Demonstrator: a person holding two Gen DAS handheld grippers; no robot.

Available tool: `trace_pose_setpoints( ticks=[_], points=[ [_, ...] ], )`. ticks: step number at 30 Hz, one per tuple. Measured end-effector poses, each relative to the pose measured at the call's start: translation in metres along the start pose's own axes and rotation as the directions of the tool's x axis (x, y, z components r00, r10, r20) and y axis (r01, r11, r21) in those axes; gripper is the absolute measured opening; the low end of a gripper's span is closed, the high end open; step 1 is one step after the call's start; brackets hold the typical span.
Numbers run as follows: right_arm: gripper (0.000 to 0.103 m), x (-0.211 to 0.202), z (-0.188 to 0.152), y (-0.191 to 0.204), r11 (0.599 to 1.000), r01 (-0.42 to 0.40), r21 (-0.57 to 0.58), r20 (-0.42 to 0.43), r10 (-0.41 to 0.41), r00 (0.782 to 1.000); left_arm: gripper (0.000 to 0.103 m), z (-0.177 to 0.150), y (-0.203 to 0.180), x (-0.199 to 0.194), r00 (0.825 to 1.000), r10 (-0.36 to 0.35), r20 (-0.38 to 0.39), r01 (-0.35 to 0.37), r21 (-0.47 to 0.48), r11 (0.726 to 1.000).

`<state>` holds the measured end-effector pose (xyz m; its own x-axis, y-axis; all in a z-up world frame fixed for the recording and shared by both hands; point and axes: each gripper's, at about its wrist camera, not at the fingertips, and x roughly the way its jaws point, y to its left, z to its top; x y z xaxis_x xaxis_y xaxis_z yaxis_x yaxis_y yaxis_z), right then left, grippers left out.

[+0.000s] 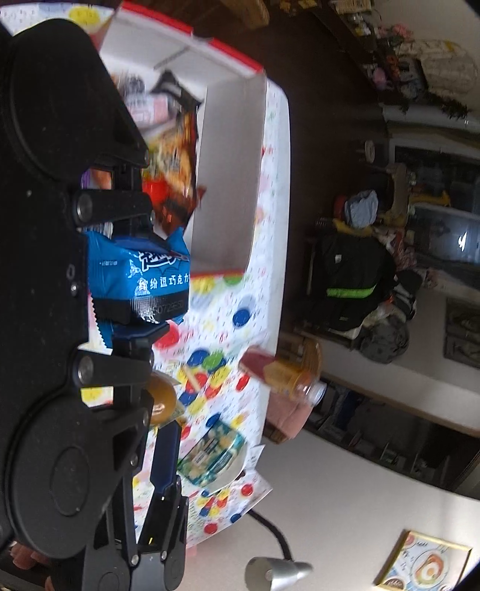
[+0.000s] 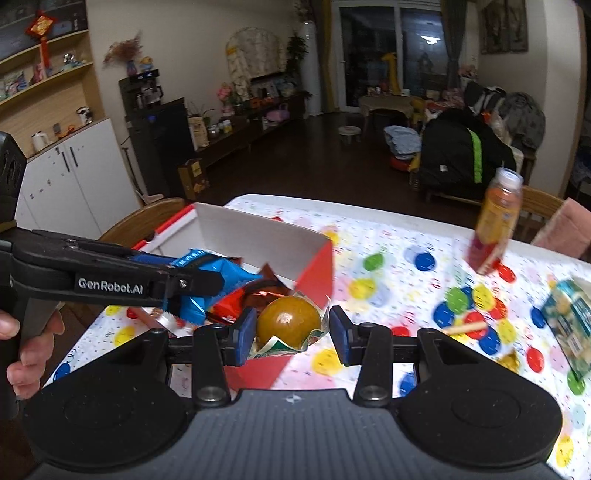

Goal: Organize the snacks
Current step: 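Carry the blue packet with the left gripper while the right gripper carries the brown candy to the box, then lower both held snacks into the red box and open both grippers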

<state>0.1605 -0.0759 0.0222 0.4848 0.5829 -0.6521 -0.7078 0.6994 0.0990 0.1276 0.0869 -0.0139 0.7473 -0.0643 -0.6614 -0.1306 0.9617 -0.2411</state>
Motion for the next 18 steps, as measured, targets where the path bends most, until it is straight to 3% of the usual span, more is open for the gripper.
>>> trace_pose_setpoints(
  ticks=[10,18],
  points=[
    [0.042,0.033,0.011,0.039,0.999,-0.012,-0.034,-0.02,0.012,1.0,0.036,0.008,0.066,-0.024,0.996,0.083,0.04,-0.081,-0.045,0.996],
    [0.042,0.073,0.016,0.054,0.999,0.028,-0.044,-0.064,-0.03,0.997,0.036,0.017,0.113,-0.013,0.987,0.159,0.03,-0.157,-0.047,0.986]
  ],
)
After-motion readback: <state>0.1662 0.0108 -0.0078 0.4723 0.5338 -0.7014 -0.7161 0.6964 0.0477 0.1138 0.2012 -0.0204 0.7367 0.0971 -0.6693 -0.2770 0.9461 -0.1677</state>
